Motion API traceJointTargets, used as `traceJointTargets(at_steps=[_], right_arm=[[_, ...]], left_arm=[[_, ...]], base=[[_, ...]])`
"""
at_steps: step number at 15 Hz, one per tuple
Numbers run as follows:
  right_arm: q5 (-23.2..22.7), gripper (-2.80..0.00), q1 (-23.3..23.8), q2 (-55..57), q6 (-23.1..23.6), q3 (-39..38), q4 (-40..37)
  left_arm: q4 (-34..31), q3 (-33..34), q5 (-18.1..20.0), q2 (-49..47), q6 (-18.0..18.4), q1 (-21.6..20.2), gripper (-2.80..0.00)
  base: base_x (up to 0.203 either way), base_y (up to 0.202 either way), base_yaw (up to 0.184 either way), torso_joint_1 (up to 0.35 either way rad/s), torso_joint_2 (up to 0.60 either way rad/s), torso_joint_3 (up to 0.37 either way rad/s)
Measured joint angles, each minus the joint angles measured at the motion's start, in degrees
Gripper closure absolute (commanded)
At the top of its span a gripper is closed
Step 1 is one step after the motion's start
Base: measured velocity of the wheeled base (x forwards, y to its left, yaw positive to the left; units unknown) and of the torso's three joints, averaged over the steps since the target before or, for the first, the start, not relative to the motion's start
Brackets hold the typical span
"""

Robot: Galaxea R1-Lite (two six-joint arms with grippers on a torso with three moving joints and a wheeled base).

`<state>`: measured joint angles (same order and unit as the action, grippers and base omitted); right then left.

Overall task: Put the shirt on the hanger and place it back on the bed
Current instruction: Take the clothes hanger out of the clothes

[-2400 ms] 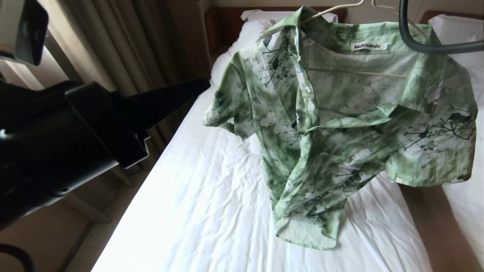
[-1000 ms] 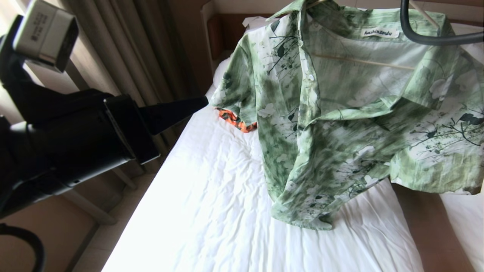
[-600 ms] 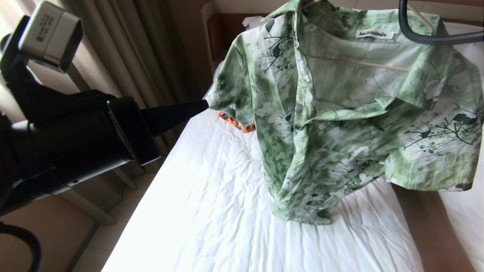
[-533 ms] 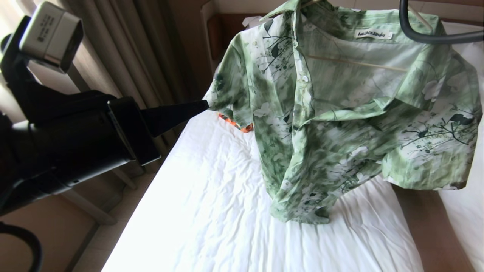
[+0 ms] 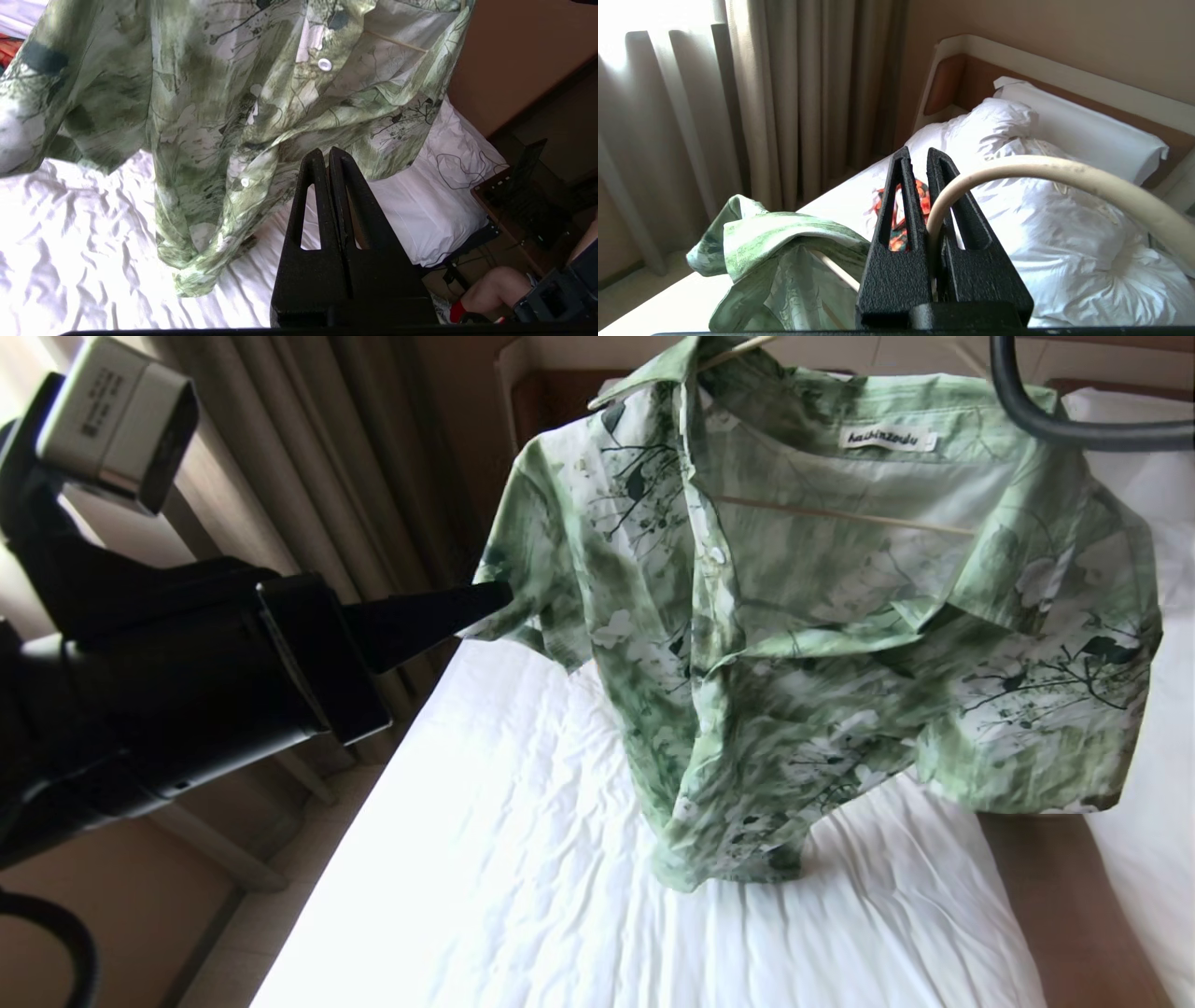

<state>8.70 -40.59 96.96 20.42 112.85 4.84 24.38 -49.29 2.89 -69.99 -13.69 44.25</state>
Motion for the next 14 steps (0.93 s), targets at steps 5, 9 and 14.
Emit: traceJointTargets(at_steps=[5,9,14], right_arm=[[0.02,0.0,0.01,-0.16,0.0,-0.06,-0.73],[0.16,0.0,0.09,0.03,0.09,-0.09,-0.77],[0.28,0.0,0.27,0.19,0.09,-0.09,-0.76]], left_arm=[[-0.02,-0.07,-0.06,0.04,0.02,-0.13,0.0],[0.01,-0.11,-0.15,0.04,0.0,-0.13,0.0],[0.06,-0.21,-0.28,0.01,-0.02,-0.24,0.0]], base=[[0.0,0.0,0.0,0.0,0.0,0.0],[0.0,0.0,0.0,0.0,0.0,0.0],[0.0,0.0,0.0,0.0,0.0,0.0]])
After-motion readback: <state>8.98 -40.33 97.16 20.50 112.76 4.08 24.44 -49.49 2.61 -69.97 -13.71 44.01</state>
